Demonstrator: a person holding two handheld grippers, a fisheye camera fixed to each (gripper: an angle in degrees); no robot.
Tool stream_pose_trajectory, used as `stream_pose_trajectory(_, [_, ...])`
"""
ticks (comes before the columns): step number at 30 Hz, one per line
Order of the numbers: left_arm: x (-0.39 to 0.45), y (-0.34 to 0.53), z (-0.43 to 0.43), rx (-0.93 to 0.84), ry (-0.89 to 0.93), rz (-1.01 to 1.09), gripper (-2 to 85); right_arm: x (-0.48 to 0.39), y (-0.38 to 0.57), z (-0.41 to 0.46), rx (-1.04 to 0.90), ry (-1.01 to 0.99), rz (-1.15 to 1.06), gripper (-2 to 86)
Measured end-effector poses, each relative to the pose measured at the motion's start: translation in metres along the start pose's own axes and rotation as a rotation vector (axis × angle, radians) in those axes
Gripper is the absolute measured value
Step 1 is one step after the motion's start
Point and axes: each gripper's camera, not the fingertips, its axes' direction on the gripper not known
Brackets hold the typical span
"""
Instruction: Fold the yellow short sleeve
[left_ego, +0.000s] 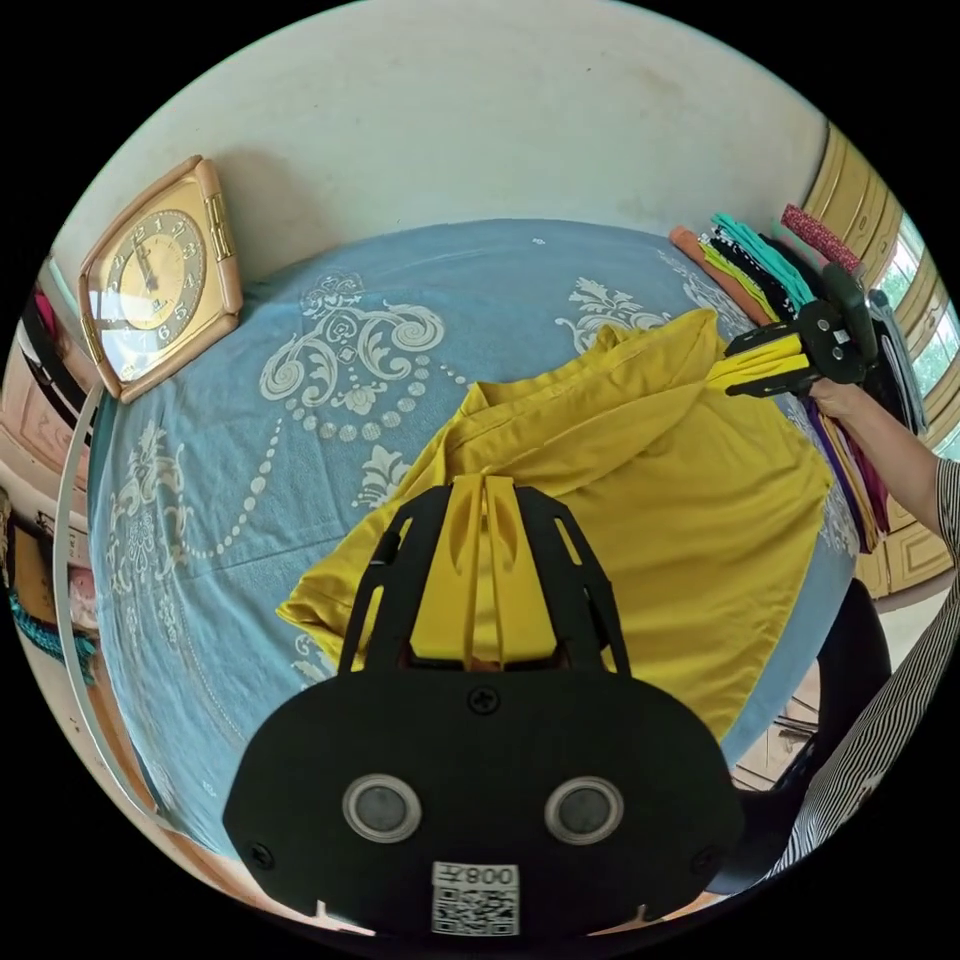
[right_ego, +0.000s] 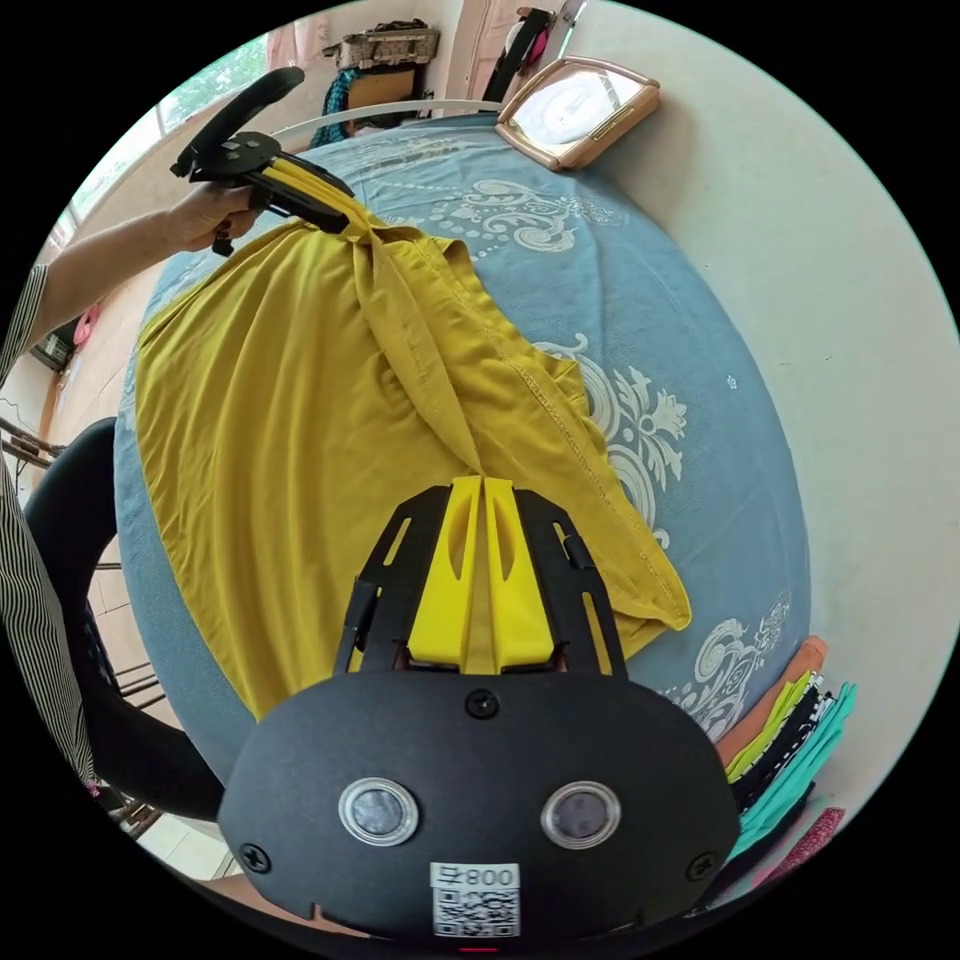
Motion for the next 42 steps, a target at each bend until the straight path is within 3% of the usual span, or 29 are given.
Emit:
stream_pose_trajectory(10, [-0.046, 0.017, -0.005, 0.037, -0.005, -0.186, 1.0, 0.069, -0.025, -0.013, -0.004, 0.009, 0.158, 3.1])
stream_pose_trajectory(19, [-0.032, 0.085, -0.032, 0.092, 0.012, -0.167, 4.9, 0.105, 0.110, -0.021, -0.030, 0.105, 0.401, 4.1])
stream_pose_trajectory(26, [-0.043, 0.111, -0.022, -0.011, -0.083, -0.194, 3.2, 0.161, 0.181, 0.009, -0.016, -0.062, 0.684, 6.4])
stream_pose_trajectory(33, [-0.075, 0.117, -0.053, 0.057, -0.178, -0.267, 0.7, 0.192, 0.223, 0.013, -0.032, -0.110, 0.749, 1.1])
stream_pose_trajectory(42, [-0.140, 0.164, -0.061, 0.110, -0.045, -0.472, 2.5, 0.224, 0.279, 0.012, 0.013, -0.182, 0.826, 0.6])
